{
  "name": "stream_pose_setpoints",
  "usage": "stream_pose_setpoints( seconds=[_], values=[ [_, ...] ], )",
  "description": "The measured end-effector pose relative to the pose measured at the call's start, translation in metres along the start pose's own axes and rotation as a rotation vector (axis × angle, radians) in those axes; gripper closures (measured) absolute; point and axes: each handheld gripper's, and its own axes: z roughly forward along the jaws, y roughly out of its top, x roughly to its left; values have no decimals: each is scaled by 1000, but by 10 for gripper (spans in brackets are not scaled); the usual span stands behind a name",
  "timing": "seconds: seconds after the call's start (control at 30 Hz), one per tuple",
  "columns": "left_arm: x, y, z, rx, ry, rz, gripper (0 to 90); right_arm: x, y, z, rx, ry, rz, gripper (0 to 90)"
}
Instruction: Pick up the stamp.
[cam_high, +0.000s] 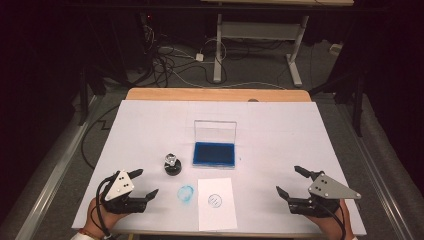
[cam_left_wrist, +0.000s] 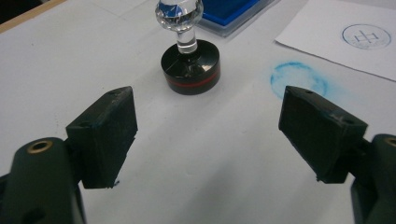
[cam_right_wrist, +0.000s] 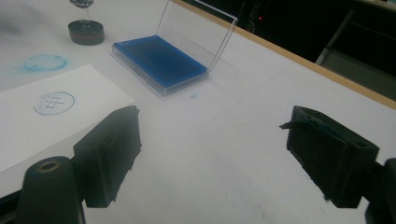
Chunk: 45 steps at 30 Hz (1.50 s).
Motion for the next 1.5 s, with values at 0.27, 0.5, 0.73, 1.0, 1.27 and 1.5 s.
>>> stream_pose_setpoints(
  seconds=[0.27, 0.5, 0.73, 1.0, 1.27, 1.5],
  values=[
    [5, 7, 4, -2, -18, -23, 183, -1, -1, 5, 18, 9, 3, 163],
    [6, 20, 8, 20, -34, -11, 196, 0, -1, 7, 32, 25, -3, 163],
    [14, 40, 11, 95, -64, -4, 215, 3, -2, 11, 65, 61, -20, 163],
    [29, 69, 19, 194, -74, 8, 202, 2, -1, 9, 59, 46, -21, 154],
    [36, 84, 35, 251, -151, 22, 202, 3, 0, 7, 44, 47, -12, 128],
    [38, 92, 56, 301, -173, 27, 216, 4, 0, 8, 41, 61, -7, 123]
  ],
)
